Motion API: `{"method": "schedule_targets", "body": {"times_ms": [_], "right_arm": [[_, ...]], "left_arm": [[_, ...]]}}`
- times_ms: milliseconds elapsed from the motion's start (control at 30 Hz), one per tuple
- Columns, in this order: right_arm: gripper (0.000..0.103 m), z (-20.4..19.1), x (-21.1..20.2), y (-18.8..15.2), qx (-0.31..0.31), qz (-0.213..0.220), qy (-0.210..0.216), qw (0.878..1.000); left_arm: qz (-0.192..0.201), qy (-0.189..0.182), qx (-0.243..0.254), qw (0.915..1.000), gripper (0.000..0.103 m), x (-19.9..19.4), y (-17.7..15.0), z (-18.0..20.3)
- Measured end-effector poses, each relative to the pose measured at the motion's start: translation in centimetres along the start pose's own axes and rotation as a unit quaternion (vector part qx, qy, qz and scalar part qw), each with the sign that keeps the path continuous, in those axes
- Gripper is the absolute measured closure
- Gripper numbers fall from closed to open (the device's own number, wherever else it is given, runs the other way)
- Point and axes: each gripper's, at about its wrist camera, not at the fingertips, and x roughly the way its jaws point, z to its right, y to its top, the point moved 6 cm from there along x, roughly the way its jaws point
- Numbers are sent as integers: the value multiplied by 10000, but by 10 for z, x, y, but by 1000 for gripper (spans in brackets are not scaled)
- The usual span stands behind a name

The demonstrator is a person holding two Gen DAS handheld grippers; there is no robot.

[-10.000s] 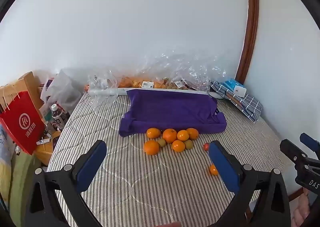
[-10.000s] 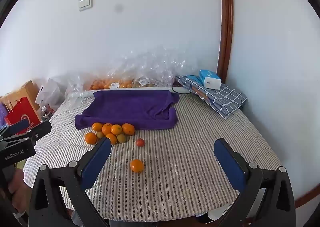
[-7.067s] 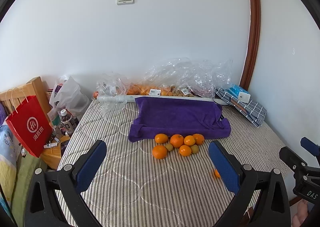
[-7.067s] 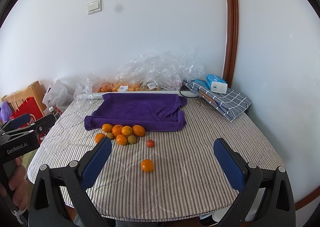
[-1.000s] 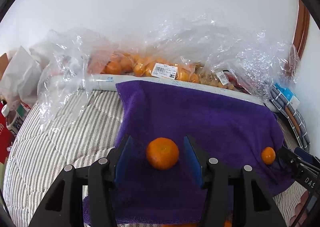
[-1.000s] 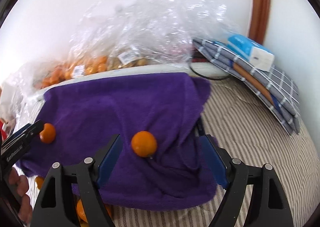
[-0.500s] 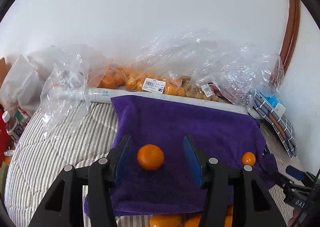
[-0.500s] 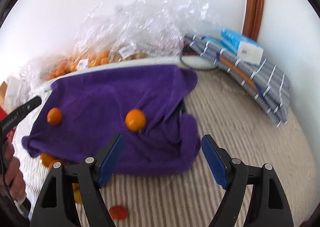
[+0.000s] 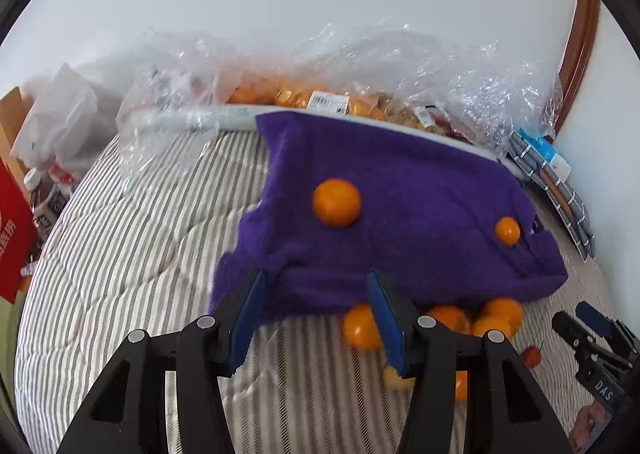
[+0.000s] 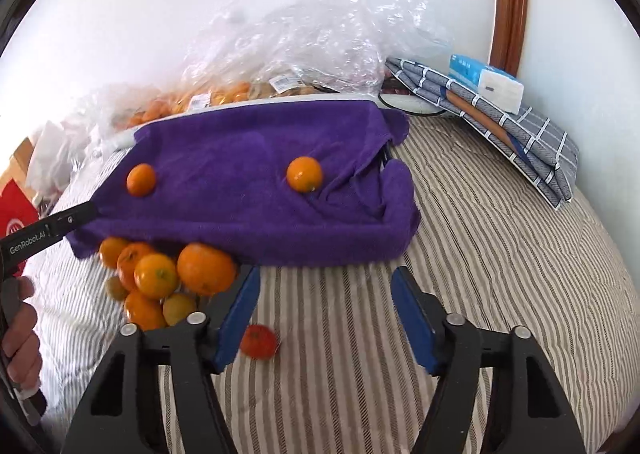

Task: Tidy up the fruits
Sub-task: 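Open both tools to drop the oranges on the towel, then withdraw, then grasp the small red apple with the right tool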

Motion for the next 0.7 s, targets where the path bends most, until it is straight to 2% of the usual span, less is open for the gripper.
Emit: {"method": "schedule_targets", "body": {"times_ms": [200, 333, 467, 700], "right_arm": [[44, -14, 3, -14, 104, -116, 421, 9990], [53, -25, 10, -22, -27, -258, 412, 9988], [57, -33, 15, -28, -138, -284, 362, 9988], [71, -40, 22, -28, -361, -369, 274, 9983]], "left_arm": [[-26, 36, -76, 10000, 52, -9, -22, -21], [-24, 57, -287, 9996, 49, -13, -33, -36], [-63, 125, -459, 9988, 47, -11, -42, -47], [-149, 126, -423, 9989, 47, -9, -51, -45]]}}
